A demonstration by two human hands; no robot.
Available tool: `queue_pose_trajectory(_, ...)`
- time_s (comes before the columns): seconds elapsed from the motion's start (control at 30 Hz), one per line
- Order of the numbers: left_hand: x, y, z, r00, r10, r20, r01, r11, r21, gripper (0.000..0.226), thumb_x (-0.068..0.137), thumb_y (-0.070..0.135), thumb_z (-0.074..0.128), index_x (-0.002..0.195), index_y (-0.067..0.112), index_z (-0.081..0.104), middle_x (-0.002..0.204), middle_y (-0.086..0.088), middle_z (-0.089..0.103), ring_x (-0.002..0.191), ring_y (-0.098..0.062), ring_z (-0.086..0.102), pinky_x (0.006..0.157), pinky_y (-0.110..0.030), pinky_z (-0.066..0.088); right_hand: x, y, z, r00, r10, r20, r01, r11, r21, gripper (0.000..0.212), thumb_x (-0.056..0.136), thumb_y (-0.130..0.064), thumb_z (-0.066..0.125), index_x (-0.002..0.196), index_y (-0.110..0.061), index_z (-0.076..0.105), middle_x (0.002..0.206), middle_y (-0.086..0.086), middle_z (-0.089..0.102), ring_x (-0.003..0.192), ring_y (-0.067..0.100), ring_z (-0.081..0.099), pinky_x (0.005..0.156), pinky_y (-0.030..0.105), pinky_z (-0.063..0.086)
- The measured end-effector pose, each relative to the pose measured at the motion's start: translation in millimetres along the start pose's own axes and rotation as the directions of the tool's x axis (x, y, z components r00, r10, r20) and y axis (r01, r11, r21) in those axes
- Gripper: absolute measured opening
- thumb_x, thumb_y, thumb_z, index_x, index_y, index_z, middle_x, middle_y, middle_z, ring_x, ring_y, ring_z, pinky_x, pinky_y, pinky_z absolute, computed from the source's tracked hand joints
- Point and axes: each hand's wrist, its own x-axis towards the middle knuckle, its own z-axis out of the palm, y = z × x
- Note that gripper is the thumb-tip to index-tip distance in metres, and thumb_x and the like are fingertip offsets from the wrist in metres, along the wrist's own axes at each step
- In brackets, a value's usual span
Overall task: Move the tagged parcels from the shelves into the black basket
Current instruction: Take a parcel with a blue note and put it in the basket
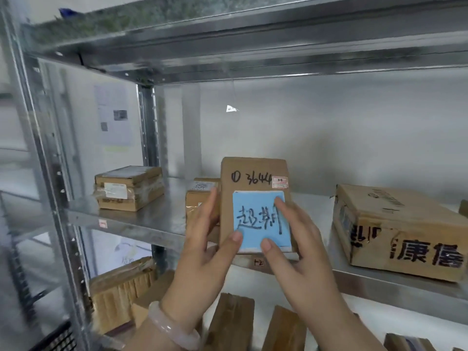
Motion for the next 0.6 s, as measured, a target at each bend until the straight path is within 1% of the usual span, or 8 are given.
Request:
queue_pose_trajectory(0.07,-14.0,2.4,-14.0,0.998,0.06,0.007,-0.06,0.99,0.124,0.056,0.092,0.032,0.059,0.139,0.055,0.039,0.148,0.023,0.036,0.136,0.008,0.033,0.094,-0.004,0.039,-9.1,-3.8,12.8,0.999,-0.025,0.04,0.024,0.999,0.022,0.058,0.079,-0.036,0.061,0.131,-0.053,0.044,0.141,-0.024,0.03,0.128,-0.012,0.033,0.09,0.019,0.051)
queue_pose_trajectory(0.17,-27.5,7.2,-37.8,0.997,0.074,0.002,-0.072,0.97,0.23,0.047,0.089,0.03,0.054,0.13,0.052,0.049,0.153,0.013,0.029,0.14,0.011,0.023,0.097,-0.001,0.033,-19.2,-12.6,34.1,0.995,-0.062,0.081,0.061,0.998,0.017,0.056,0.079,-0.046,0.058,0.13,-0.057,0.04,0.14,-0.026,0.028,0.13,-0.01,0.032,0.085,0.004,0.044)
queue_pose_trajectory(0.27,-34.3,10.6,-65.5,0.997,0.053,-0.047,-0.042,0.974,0.221,0.042,0.086,0.03,0.059,0.123,0.05,0.056,0.148,0.012,0.035,0.138,0.007,0.029,0.092,-0.008,0.044,-23.4,-24.8,58.2,0.992,-0.051,0.115,0.048,0.998,0.03,0.056,0.077,-0.044,0.058,0.13,-0.052,0.04,0.139,-0.024,0.029,0.127,-0.013,0.032,0.08,-0.002,0.039)
queue_pose_trajectory(0.37,-42.7,9.3,-102.8,0.997,0.029,-0.072,-0.012,0.974,0.226,0.045,0.079,0.043,0.064,0.123,0.05,0.058,0.146,0.011,0.04,0.139,-0.008,0.036,0.096,-0.028,0.052,-29.7,-34.9,89.1,0.987,-0.052,0.15,0.053,0.999,0.001,0.054,0.081,-0.041,0.061,0.13,-0.049,0.041,0.14,-0.016,0.033,0.126,-0.014,0.03,0.08,-0.005,0.036)
queue_pose_trajectory(0.4,-47.5,7.3,-117.6,0.997,0.027,-0.076,-0.009,0.974,0.225,0.047,0.077,0.043,0.064,0.123,0.049,0.058,0.146,0.011,0.041,0.139,-0.009,0.036,0.097,-0.029,0.051,-34.0,-37.5,101.2,0.984,-0.063,0.165,0.064,0.998,-0.004,0.053,0.083,-0.04,0.062,0.131,-0.048,0.042,0.141,-0.015,0.033,0.127,-0.013,0.03,0.082,-0.004,0.036)
queue_pose_trajectory(0.47,-58.7,2.4,-151.9,0.996,0.026,-0.09,-0.007,0.978,0.207,0.05,0.075,0.039,0.067,0.124,0.044,0.059,0.144,0.01,0.044,0.138,-0.008,0.039,0.096,-0.023,0.05,-45.1,-44.1,128.2,0.975,-0.042,0.218,0.041,0.999,0.009,0.055,0.083,-0.037,0.062,0.133,-0.048,0.041,0.142,-0.018,0.031,0.129,-0.012,0.029,0.084,-0.001,0.038)
queue_pose_trajectory(0.53,-71.7,-5.9,-192.4,0.994,-0.011,-0.111,0.031,0.983,0.18,0.05,0.076,0.032,0.069,0.124,0.038,0.061,0.142,0.01,0.048,0.135,-0.008,0.043,0.099,-0.026,0.05,-57.0,-51.6,159.4,0.956,-0.008,0.292,-0.003,0.999,0.039,0.058,0.084,-0.032,0.064,0.133,-0.052,0.038,0.14,-0.024,0.03,0.127,-0.015,0.03,0.08,0.001,0.041)
queue_pose_trajectory(0.6,-87.8,-13.1,-237.3,0.988,-0.062,-0.141,0.088,0.98,0.18,0.05,0.074,0.03,0.07,0.123,0.036,0.062,0.142,0.009,0.05,0.134,-0.01,0.045,0.1,-0.027,0.049,-70.5,-57.7,196.9,0.929,-0.002,0.37,-0.01,1.0,0.029,0.059,0.086,-0.039,0.065,0.134,-0.055,0.034,0.14,-0.028,0.028,0.127,-0.016,0.028,0.083,-0.002,0.035)
